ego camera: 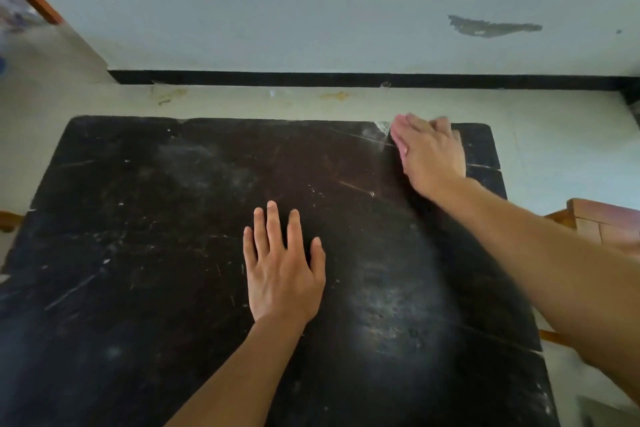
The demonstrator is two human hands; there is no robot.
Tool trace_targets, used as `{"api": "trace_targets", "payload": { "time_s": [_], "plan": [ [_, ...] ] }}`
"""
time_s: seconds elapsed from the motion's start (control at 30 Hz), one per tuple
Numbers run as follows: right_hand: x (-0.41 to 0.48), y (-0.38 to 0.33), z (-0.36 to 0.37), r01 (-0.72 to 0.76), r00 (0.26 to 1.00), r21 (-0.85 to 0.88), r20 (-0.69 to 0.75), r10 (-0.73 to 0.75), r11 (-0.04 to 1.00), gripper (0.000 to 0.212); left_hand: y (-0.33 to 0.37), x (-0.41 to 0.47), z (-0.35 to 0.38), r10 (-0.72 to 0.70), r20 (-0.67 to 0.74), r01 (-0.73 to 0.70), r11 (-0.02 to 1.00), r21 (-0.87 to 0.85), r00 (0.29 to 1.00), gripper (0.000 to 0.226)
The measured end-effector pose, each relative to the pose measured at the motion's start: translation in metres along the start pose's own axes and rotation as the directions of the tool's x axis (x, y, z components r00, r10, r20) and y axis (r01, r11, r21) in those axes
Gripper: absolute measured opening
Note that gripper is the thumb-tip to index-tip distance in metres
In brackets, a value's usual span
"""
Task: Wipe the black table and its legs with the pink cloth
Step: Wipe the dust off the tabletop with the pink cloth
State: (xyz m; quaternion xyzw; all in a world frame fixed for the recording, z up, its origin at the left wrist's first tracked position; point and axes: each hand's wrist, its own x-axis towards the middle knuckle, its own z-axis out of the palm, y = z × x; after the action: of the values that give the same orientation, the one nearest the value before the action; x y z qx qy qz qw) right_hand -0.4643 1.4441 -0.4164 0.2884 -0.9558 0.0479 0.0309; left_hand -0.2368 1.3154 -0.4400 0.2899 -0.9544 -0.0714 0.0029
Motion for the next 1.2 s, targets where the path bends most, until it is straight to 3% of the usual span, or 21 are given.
{"api": "trace_targets", "payload": {
  "time_s": [0.03,0.1,0.17,0.27,0.33,0.43,0.53,0.6,0.67,0.77,0.87,0.93,1.0,1.1,1.2],
  "plan": [
    [0.026,0.006,-0.007,-0.074,0.994,-0.008,0.079,0.074,0.997,0.014,0.0,-0.001,0.0,0.003,-0.007,-0.003,1.0,0.01,1.0,0.06],
    [0.058,0.013,-0.02,-0.18,0.971,0.024,0.162,0.173,0.983,0.033,0.001,0.0,0.001,0.006,-0.013,-0.006,1.0,0.014,1.0,0.059],
    [0.047,0.008,-0.034,-0.216,0.975,0.085,0.079,0.209,0.973,0.032,0.001,0.001,0.002,0.002,-0.014,-0.002,1.0,0.011,1.0,0.059],
    [-0.029,-0.011,-0.036,-0.01,0.999,0.122,-0.04,0.015,0.992,0.025,0.0,0.0,0.002,0.006,-0.026,-0.005,1.0,0.024,1.0,0.058],
    [-0.084,-0.026,-0.021,0.134,0.991,0.073,0.005,-0.135,0.988,0.03,0.002,0.001,0.002,0.007,-0.036,-0.006,0.999,0.034,0.999,0.058],
    [-0.058,-0.022,0.006,0.18,0.983,-0.035,-0.031,-0.181,0.983,0.043,0.001,0.002,0.002,0.004,-0.039,-0.003,1.0,0.027,0.999,0.059],
    [0.029,-0.015,0.007,-0.007,0.999,-0.01,0.048,0.008,1.0,0.014,0.0,0.001,0.002,0.003,-0.047,-0.002,1.0,0.03,0.999,0.058],
    [0.065,-0.007,-0.001,-0.136,0.986,0.035,0.106,0.131,0.99,0.016,-0.001,0.0,0.002,0.011,-0.057,-0.008,0.999,0.047,0.998,0.058],
    [0.061,-0.01,-0.012,-0.156,0.987,0.071,0.052,0.152,0.985,0.016,-0.001,0.001,0.003,0.009,-0.06,-0.006,0.999,0.048,0.998,0.059],
    [-0.008,-0.021,-0.016,0.056,0.997,0.119,-0.066,-0.049,0.991,0.018,-0.001,0.0,0.004,0.008,-0.06,-0.006,0.999,0.038,0.998,0.058],
    [-0.087,-0.038,0.0,0.306,0.952,0.096,-0.035,-0.304,0.947,0.036,0.0,0.001,0.004,0.004,-0.059,-0.001,0.999,0.049,0.998,0.058],
    [-0.077,-0.032,0.012,0.36,0.933,0.064,-0.059,-0.356,0.931,0.042,0.0,0.001,0.004,0.007,-0.061,-0.004,0.999,0.042,0.998,0.058],
    [-0.03,-0.028,0.012,0.275,0.961,0.008,-0.031,-0.274,0.962,0.036,-0.002,0.002,0.006,0.005,-0.051,-0.004,0.999,0.036,0.999,0.058],
    [0.045,-0.013,0.0,0.035,0.996,-0.02,0.084,-0.033,0.999,0.015,-0.001,-0.001,0.005,0.014,-0.065,-0.012,0.999,0.037,0.998,0.058],
    [0.053,-0.014,-0.02,-0.026,0.999,0.013,0.047,0.026,1.0,0.019,-0.001,0.001,0.005,0.013,-0.069,-0.01,0.999,0.042,0.998,0.059]
  ]
}}
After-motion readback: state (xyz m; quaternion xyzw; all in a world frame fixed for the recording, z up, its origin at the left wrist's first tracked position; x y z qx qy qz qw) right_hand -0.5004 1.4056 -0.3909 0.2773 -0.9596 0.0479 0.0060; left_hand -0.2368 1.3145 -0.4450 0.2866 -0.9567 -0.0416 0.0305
